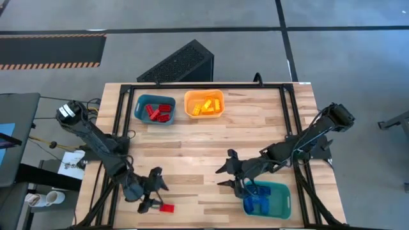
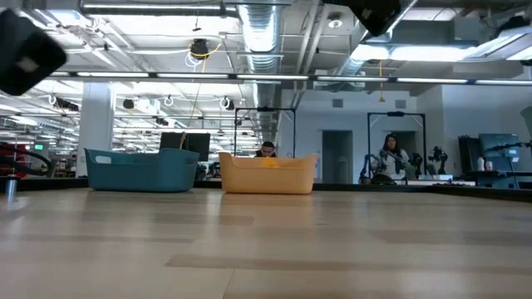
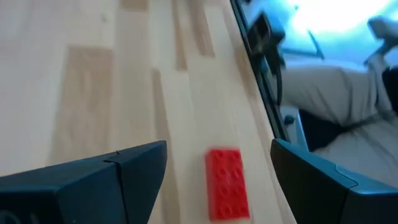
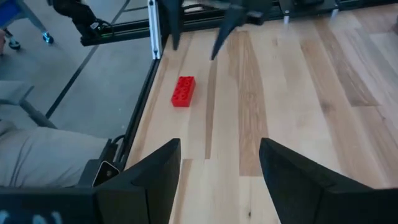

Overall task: Sort & place blocks by color
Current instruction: Put the red game piece into the blue bin

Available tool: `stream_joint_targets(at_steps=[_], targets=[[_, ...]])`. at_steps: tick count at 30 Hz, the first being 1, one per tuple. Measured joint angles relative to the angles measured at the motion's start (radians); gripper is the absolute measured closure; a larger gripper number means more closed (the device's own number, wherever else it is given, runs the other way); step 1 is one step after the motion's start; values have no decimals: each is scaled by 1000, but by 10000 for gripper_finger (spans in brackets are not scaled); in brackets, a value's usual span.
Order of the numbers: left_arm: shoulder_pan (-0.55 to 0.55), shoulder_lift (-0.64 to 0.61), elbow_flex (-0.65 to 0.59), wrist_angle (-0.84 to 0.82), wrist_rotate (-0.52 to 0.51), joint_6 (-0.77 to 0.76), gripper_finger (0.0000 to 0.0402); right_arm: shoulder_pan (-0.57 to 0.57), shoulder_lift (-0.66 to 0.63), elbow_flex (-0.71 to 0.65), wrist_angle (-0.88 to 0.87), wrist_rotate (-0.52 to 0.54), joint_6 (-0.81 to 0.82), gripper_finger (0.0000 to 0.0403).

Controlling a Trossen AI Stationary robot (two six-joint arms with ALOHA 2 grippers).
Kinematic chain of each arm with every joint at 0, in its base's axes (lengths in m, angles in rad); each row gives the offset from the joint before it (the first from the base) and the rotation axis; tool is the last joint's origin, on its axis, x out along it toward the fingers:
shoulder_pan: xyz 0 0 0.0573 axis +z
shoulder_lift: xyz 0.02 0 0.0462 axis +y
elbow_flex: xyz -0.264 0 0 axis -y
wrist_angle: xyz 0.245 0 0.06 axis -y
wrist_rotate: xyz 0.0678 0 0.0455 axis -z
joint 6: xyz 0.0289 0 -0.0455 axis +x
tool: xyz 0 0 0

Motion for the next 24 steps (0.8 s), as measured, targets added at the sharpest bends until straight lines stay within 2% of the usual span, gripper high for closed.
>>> stream_joint_targets(at_steps=[5,11,19,22,24], targets=[[-65,150,63,-4,5,-49,129,-12,0,0,-10,0,0,165],[-72,343,178,-9,18,-46,129,-26,0,0,-8,-1,-7,165],[-71,476,227,-76,31,-98,131,-14,0,0,-10,-1,-10,165],[-72,489,229,-97,15,-113,153,-9,0,0,-11,-1,-11,165],[-71,488,227,-99,6,-89,191,-9,0,0,-12,-2,-11,165]])
